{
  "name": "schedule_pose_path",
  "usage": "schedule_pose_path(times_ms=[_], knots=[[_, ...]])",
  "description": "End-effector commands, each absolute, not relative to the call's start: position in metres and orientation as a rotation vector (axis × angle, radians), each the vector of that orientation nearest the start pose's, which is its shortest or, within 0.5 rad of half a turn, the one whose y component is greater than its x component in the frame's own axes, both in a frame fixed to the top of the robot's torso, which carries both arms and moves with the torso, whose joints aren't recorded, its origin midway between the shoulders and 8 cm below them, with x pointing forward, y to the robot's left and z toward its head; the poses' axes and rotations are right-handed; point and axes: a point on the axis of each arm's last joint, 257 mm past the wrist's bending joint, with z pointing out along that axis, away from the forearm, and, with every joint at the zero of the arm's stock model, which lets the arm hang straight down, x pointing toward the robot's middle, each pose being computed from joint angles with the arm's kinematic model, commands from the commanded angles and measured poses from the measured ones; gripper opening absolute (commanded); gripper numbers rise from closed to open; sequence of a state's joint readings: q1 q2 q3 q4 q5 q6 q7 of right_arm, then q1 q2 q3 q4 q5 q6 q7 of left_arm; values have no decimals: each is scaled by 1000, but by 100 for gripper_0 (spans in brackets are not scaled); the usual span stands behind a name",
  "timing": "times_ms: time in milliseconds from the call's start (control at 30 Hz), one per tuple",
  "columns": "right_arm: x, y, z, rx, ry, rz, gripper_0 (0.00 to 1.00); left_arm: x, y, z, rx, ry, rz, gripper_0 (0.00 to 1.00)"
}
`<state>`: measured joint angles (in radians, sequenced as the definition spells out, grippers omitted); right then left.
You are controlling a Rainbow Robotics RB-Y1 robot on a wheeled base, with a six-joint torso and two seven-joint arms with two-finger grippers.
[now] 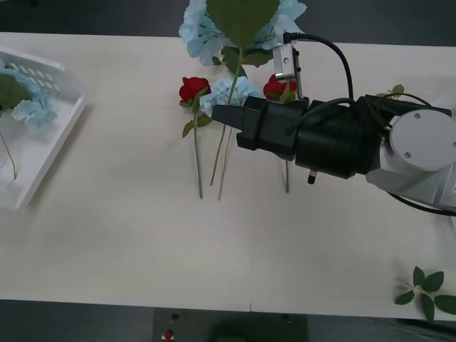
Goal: Put the red flowers into the right box and the blue flowers into the left box
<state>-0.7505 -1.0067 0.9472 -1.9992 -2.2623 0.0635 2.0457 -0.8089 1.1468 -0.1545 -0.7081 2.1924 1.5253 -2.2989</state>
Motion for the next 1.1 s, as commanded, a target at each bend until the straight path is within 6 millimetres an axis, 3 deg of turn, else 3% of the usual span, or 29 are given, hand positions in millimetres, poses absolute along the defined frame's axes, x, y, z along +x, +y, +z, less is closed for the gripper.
schedule_pose_path(times_ms=[33,233,633,1100], knots=[[414,38,-40,-533,1699,1300,0,509,330,29,484,1833,-1223,100],[414,38,-40,-533,1699,1300,0,497,286,28,596,1698,-1376,100],[414,38,-40,-533,1699,1300,0,450,238,7,834,1609,-1575,100],[414,38,-40,-533,1699,1300,0,445,176,-26,944,1463,-1639,100]])
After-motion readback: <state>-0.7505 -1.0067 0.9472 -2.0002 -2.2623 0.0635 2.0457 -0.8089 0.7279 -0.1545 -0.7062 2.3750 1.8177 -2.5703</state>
